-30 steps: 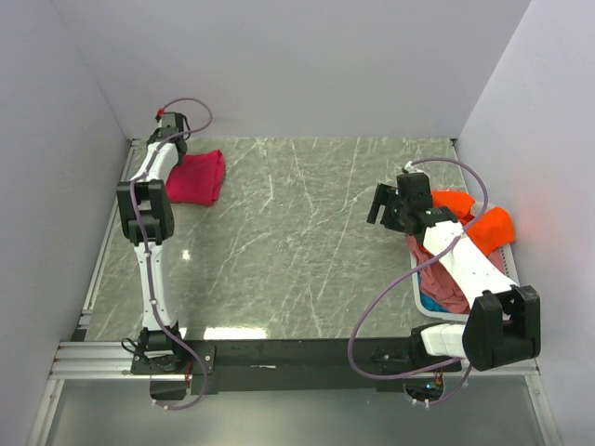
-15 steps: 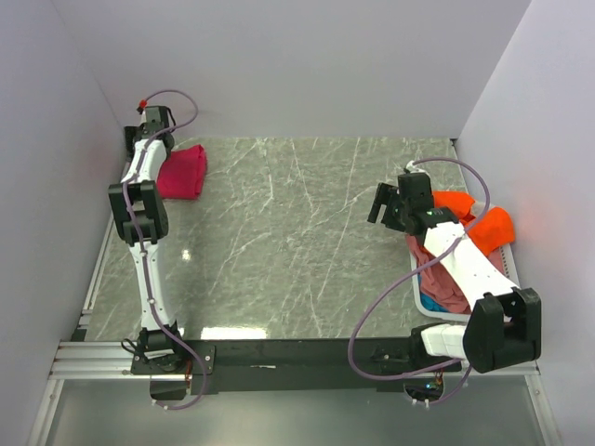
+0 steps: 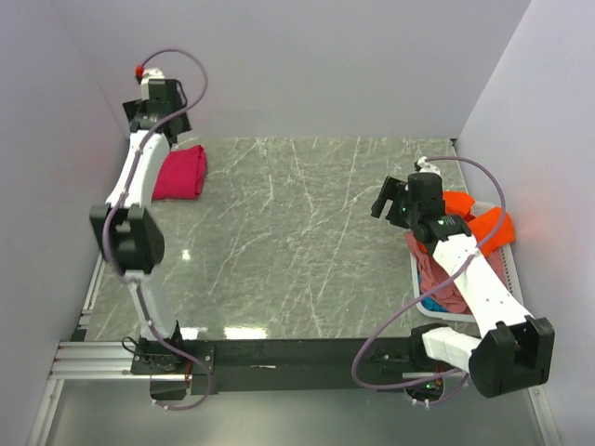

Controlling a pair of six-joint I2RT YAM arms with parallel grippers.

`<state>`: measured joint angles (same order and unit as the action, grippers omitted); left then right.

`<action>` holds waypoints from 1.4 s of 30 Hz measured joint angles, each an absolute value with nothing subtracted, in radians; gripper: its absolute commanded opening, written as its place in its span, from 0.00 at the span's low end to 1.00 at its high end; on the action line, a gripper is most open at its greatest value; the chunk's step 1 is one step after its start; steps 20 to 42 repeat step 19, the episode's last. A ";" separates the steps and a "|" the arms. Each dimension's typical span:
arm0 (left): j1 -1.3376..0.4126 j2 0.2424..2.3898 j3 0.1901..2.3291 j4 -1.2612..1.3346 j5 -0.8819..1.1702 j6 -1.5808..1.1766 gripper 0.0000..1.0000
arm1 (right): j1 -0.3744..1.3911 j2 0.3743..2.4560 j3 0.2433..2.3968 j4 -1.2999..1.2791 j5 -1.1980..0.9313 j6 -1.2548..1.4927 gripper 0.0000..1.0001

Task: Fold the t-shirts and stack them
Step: Reset both grippers

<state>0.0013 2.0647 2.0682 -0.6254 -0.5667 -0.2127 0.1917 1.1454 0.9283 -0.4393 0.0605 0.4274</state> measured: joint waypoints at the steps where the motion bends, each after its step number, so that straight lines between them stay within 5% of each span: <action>1: -0.037 1.978 2.003 -0.600 -0.545 -0.247 0.99 | 0.192 1.132 0.927 -0.434 0.059 0.430 0.92; 8: -0.260 1.374 1.387 -0.336 -0.323 -0.527 0.99 | 0.192 1.029 0.878 -0.361 0.051 0.457 0.93; 14: -0.324 1.217 1.074 -0.318 -0.324 -0.710 1.00 | 0.192 0.985 0.825 -0.305 0.037 0.468 0.93; 42: -0.358 1.215 1.030 -0.362 -0.348 -0.778 1.00 | 0.192 0.969 0.769 -0.251 0.023 0.483 0.95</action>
